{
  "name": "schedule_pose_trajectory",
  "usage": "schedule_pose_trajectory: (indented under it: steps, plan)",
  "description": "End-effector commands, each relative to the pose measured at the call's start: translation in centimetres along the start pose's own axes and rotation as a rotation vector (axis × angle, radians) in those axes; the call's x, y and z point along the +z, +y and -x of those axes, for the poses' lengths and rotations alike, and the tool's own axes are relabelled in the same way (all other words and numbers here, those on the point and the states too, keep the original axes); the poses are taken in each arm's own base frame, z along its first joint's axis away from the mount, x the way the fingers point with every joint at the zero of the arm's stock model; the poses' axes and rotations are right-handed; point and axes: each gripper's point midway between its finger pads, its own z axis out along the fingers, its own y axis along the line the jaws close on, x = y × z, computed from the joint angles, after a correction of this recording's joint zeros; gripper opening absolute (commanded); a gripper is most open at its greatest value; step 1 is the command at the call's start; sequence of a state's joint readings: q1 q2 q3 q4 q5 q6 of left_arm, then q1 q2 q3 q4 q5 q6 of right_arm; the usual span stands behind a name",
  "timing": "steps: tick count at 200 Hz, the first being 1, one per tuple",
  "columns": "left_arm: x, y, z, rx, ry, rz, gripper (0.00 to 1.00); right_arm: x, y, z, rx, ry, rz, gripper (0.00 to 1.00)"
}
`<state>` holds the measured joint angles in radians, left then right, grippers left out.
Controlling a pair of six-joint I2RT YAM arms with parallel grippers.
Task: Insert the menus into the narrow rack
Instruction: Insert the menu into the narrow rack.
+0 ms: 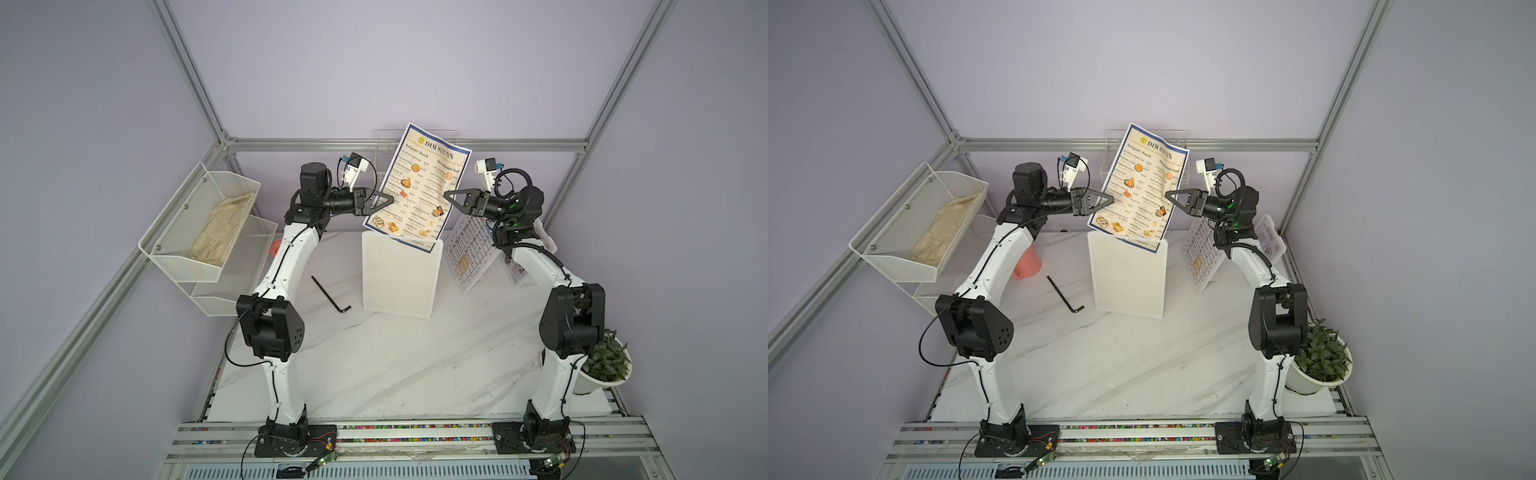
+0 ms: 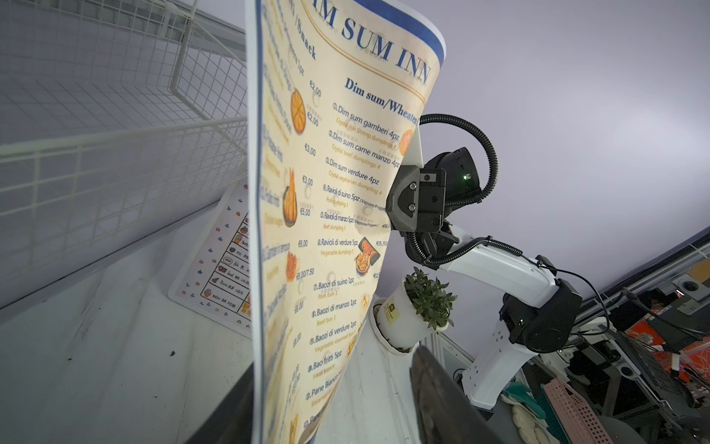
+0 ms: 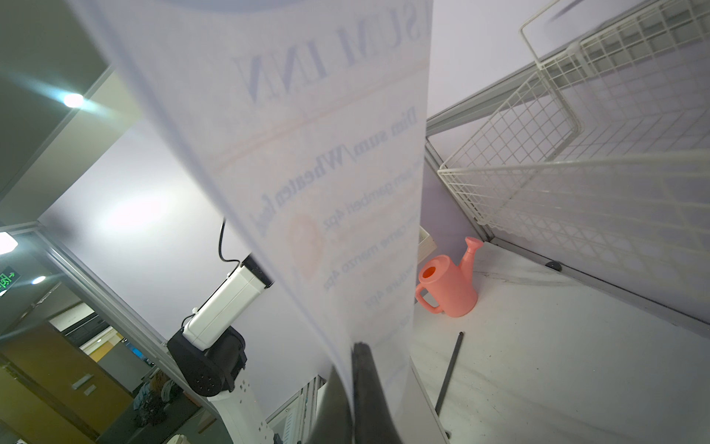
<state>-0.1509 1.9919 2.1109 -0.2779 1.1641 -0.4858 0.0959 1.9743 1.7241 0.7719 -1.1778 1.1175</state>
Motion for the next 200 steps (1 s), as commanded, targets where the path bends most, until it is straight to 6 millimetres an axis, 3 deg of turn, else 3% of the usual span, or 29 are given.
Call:
schedule_pose_trajectory:
  steps: [1, 41, 97, 112, 126, 173, 200]
  plan:
    - [-0.2, 0.4, 0.1, 0.02, -0.007, 0.001, 0.55, -0.3, 2.8, 1.0, -0.084, -0.011, 0.027, 0.0]
    - [-0.1, 0.4, 0.2, 0.022, -0.007, -0.001, 0.49, -0.7, 1.5, 2.0, -0.071, -0.107, -0.063, 0.04]
    - [0.4, 0.4, 0.2, 0.022, -0.003, -0.011, 0.45, -0.9, -0.4, 2.0, -0.033, -0.166, -0.129, 0.26]
    - [0.4, 0.3, 0.3, 0.024, -0.003, -0.012, 0.45, -0.5, -0.6, 1.8, -0.023, -0.162, -0.126, 0.27]
    - [0.4, 0.4, 0.2, 0.023, -0.003, -0.011, 0.44, -0.4, -0.8, 1.9, -0.021, -0.167, -0.132, 0.27]
    - [0.2, -0.2, 0.6, 0.042, -0.011, -0.008, 0.44, 0.1, -0.7, 2.0, -0.037, -0.126, -0.124, 0.07]
    - [0.1, -0.4, 0.8, 0.045, -0.013, -0.008, 0.55, 0.5, -0.5, 1.6, -0.037, -0.07, -0.094, 0.01]
